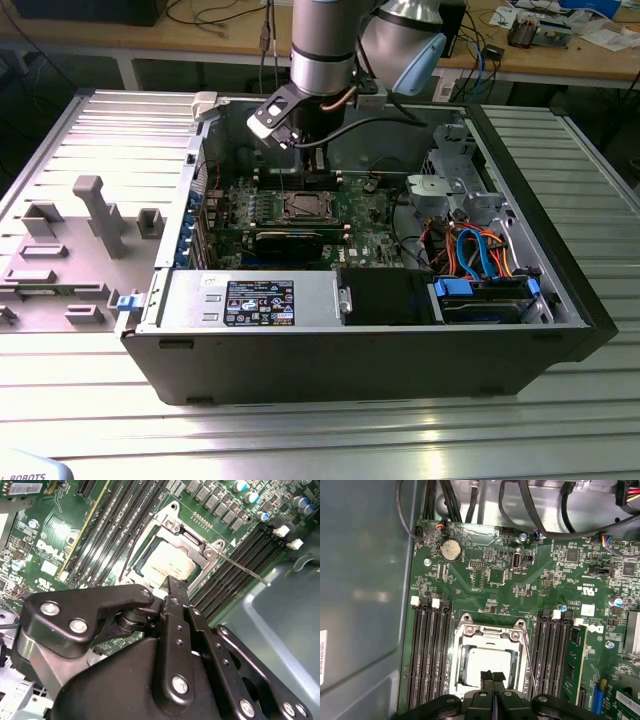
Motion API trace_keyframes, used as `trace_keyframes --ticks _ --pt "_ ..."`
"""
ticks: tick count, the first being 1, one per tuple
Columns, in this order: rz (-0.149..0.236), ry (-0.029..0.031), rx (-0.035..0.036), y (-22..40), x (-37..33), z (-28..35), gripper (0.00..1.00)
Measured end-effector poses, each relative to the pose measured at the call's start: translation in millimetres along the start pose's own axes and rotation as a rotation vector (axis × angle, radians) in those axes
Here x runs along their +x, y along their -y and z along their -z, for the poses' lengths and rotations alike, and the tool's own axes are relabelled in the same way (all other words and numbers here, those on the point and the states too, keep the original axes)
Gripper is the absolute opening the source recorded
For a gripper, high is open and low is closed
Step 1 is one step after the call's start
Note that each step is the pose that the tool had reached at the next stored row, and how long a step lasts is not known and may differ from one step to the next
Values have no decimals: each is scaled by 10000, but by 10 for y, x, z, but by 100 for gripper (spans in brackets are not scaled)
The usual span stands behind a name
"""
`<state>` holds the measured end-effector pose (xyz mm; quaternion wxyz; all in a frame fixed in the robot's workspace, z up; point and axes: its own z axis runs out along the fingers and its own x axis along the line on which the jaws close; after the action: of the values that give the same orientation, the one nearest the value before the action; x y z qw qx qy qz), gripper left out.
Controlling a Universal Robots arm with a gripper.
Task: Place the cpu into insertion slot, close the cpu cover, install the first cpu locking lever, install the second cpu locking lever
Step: 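Install the first cpu locking lever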
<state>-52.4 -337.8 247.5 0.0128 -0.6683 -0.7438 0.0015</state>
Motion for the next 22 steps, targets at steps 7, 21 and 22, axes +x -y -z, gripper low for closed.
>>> trace_keyframes --ticks 7,21,22 --pt "0 17 0 2 2 109 11" --pt "1243 43 22 2 2 112 11" --pt "1396 46 24 2 2 111 11"
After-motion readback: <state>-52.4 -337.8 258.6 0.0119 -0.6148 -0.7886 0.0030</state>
